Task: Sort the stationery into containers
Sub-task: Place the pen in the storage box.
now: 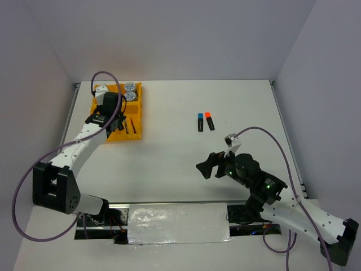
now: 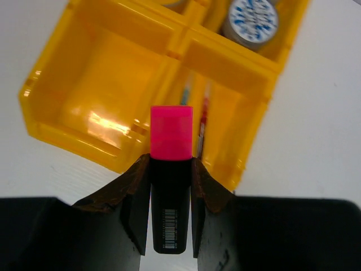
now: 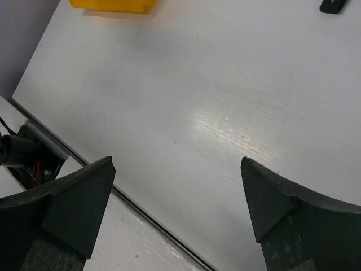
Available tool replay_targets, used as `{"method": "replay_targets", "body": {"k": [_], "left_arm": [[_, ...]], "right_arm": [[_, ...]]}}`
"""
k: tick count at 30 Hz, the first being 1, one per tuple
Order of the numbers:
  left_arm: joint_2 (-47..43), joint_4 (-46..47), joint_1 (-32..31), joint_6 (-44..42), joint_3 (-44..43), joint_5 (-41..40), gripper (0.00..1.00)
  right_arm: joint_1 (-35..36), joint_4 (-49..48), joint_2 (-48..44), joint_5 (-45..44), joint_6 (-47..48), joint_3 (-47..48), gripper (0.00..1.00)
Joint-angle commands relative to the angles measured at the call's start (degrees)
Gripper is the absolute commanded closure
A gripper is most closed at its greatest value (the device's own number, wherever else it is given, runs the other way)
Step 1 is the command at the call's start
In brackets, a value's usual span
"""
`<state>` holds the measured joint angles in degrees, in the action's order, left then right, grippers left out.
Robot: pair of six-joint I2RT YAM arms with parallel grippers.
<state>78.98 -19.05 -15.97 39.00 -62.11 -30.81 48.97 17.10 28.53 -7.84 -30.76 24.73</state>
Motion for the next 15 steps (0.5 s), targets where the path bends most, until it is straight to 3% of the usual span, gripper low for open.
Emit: {"method": "replay_targets", "body": {"k": [1,6,12,15], "left_arm": [[3.7,-1.0,4.8,0.1,-4.8,1.6,0.93],[12.7,-1.6,13.0,-0.1,-12.1,3.6,0.84],[18.5,-3.3,15.8,-0.8,-15.2,1.7,0.83],[19.6,-1.7,17.3,-1.1,-14.8,3.6,0.78]], "right_arm": [[0.0,-4.5,1.7,2.7,2.4,0.6,0.00],[0.1,-6.5,1.9,5.0,2.5,-0.8,0.00],[0.0,-7.3,2.5,5.0,3.1,-2.1,0.00],[0.0,-8.1,3.8,5.6,3.4,-1.9,0.00]]}}
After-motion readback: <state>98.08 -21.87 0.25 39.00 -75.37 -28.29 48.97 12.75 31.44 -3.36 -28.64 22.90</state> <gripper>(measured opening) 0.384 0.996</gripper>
